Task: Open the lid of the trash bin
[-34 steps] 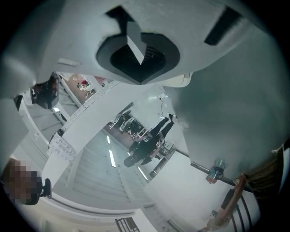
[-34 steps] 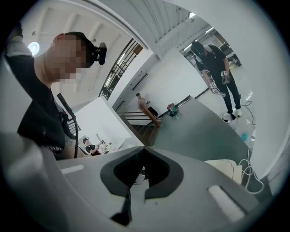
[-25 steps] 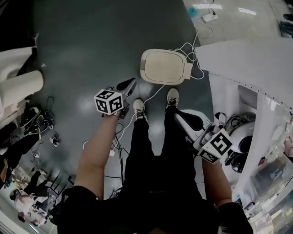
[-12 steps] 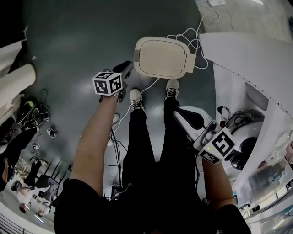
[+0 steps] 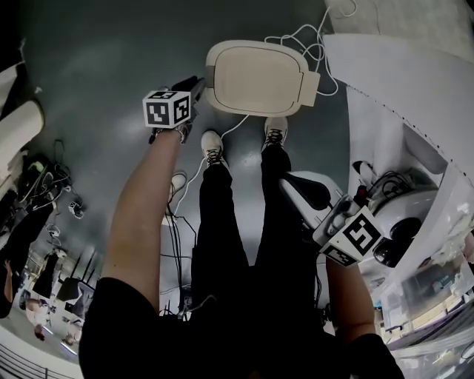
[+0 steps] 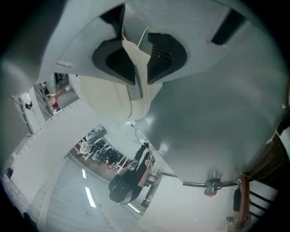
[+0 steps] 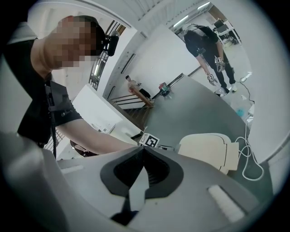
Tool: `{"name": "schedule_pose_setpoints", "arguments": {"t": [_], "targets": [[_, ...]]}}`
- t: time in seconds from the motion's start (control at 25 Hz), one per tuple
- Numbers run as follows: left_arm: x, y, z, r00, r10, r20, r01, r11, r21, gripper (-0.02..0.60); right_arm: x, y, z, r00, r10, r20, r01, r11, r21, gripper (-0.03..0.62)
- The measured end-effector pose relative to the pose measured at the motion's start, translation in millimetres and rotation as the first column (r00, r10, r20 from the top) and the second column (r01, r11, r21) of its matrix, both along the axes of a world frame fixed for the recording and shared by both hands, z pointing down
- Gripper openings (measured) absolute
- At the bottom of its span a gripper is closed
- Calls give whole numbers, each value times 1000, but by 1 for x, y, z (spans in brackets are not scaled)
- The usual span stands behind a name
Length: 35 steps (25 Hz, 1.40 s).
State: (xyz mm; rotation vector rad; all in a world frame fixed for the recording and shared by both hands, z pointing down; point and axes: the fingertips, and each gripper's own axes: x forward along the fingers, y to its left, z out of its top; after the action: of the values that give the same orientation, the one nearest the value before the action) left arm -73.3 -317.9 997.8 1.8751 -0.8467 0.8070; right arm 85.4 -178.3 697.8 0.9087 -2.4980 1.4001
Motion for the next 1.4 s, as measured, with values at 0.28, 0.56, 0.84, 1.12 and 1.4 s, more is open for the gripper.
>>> {"name": "schedule_pose_setpoints", "arguments": {"t": [0.28,0.56,0.84,1.12,1.4], "targets": [[1,-3,12,990,135,44,-136,991,14,63,-11,6,11,1000,-7,10,7,1000,-26,8],[12,-9,5,945,320,66,-325,943,72,92,-22,4,16,1000,-6,10,7,999,-32,8],[19,-4,11,935,352,48,-354,934,48,44,-26,8,22,1000,-10,23,11,999,-30,8],[18,-5,12,936,352,33,-353,933,64,44,-52,21,18,996,-49,75,52,998,-35,8],[18,-4,12,942,334,23,-335,940,64,43,-55,17,19,997,-55,61,56,998,-25,8]]}}
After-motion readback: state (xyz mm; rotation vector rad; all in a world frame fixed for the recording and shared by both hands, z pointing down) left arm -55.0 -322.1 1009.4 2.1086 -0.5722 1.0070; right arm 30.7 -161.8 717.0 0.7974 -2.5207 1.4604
